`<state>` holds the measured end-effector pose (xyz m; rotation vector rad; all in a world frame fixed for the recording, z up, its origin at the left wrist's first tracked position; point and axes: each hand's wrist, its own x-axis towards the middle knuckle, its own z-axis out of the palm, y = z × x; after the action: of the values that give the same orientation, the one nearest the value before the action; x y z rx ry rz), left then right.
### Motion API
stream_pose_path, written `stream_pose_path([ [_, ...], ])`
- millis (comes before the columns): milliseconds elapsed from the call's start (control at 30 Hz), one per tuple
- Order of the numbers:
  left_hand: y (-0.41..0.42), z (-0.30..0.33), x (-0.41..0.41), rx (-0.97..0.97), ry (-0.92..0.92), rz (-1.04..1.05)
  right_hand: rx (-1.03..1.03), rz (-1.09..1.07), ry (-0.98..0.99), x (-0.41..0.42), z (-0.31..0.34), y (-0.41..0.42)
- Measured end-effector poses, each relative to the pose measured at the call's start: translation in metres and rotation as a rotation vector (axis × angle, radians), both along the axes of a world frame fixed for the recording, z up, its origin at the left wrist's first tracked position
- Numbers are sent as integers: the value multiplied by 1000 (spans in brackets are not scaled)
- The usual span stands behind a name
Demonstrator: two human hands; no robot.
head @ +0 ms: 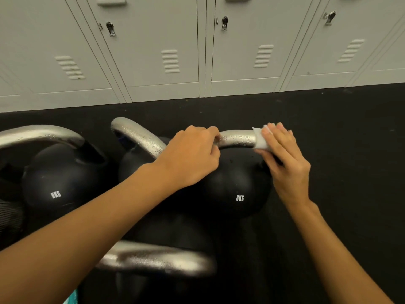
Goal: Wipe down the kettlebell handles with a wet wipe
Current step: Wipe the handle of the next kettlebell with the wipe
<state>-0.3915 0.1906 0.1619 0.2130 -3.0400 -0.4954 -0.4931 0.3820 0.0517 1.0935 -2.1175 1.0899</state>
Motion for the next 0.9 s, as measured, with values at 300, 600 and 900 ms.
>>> stream_pose_path([
  [300,-4,-5,2,1,43,4,-87,38,-256,2,10,5],
  [600,-3,-6,5,82,14,16,0,-65,-374,26,42,-30],
  [900,-6,-13,10,90,46,10,201,-115,-9,19,21,-5],
])
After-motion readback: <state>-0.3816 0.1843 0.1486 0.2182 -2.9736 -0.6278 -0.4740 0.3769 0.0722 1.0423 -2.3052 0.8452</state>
